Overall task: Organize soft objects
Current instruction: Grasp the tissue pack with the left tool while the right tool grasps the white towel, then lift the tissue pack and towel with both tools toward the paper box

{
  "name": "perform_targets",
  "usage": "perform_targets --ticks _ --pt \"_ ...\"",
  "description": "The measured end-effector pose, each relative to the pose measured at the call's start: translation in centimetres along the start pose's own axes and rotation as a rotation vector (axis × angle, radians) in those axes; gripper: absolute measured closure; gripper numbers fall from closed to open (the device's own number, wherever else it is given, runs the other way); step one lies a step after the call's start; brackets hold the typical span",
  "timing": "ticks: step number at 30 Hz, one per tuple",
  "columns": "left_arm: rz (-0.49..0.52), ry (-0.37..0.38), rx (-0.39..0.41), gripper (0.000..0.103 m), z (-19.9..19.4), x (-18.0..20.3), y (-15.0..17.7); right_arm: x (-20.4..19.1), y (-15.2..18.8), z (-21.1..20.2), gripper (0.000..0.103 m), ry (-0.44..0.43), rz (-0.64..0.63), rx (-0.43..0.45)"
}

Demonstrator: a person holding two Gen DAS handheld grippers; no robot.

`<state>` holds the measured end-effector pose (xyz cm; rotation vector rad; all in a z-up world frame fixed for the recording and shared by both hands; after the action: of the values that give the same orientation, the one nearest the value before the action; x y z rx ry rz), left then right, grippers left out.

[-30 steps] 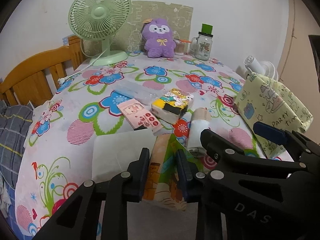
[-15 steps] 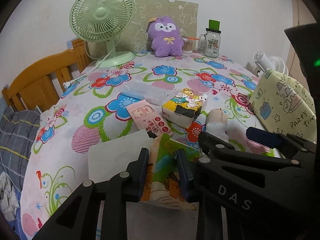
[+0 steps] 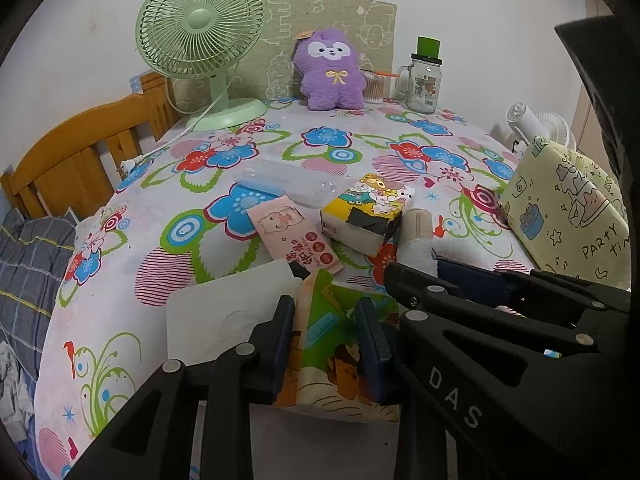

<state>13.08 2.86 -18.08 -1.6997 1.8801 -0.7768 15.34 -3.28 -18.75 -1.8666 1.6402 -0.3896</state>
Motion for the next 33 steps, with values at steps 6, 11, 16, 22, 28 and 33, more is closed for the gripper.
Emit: perform_targets --ticks 6,11,16,22,28,33 --pt "-0.004 0.002 -0.002 0.065 -0.2 0.0 0.1 1.0 -0.1 -0.2 0.072 0.049 0.013 -0.001" --pt "0.005 0.000 -0.011 0.043 -0.5 0.4 0.3 1.6 0.1 -0.1 0.072 0.054 0.018 -0.021" --pt "0.009 -0.002 -0.026 0.039 -0.4 0.6 0.6 1.2 0.4 0.4 0.072 0.015 0.013 -0.049" --pt "0.012 -0.011 -0.037 0.056 0.0 0.8 0.7 1.1 0.4 1.2 0.072 -0.002 0.006 -0.068" --pt "0.022 0.002 -0.028 0.071 -0.1 1.2 0.5 1.4 0.2 0.9 0.083 0.006 0.009 -0.051" --pt "0.022 0.004 -0.018 0.076 -0.6 1.4 0.2 1.9 0.2 0.2 0.085 0.034 0.004 -0.043"
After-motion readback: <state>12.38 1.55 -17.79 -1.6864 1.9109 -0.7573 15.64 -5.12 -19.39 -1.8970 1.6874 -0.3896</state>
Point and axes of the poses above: each gripper's, at about its wrist camera, not at the fingertips, and z roughly the way its jaws point, x to its right, y to its underside, the point moved 7 cm from there along z, roughly the way its jaws point
